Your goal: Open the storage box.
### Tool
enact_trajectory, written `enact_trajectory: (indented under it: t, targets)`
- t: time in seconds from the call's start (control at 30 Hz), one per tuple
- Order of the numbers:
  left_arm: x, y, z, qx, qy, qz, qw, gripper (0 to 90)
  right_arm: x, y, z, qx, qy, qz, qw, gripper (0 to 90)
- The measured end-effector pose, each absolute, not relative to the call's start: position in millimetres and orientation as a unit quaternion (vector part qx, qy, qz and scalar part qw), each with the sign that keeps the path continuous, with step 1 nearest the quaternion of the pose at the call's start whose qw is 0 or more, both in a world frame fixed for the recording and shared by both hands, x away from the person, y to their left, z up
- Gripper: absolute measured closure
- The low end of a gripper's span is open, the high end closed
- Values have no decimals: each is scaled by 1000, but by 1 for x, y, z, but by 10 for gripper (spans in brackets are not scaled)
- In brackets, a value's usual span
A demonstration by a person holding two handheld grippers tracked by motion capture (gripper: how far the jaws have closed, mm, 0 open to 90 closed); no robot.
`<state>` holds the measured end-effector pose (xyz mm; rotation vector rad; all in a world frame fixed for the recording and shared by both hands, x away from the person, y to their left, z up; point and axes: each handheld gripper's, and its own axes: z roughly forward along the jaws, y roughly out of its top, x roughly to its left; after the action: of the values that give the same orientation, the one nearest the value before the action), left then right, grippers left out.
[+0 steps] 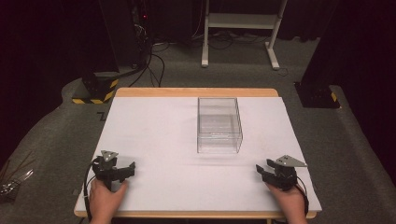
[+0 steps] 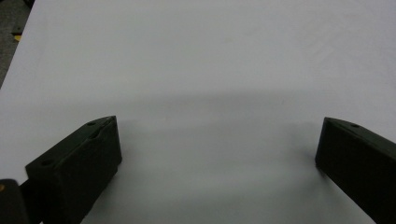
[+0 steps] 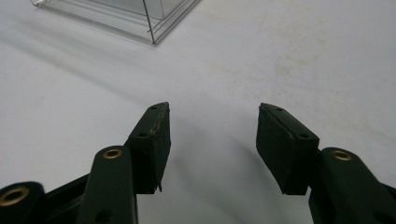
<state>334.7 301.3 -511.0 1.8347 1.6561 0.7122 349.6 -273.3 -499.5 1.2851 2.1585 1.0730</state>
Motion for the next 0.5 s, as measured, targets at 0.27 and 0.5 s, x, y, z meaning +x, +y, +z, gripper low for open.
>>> enact_trajectory:
  t: [0.27, 0.5]
  targets:
    - [335, 302, -511, 684, 619, 263, 282, 4, 348, -271, -495, 439, 774, 402, 217, 474]
    - [335, 302, -511, 685, 619, 262, 281, 4, 341, -262, -491, 427, 774, 412, 222, 470]
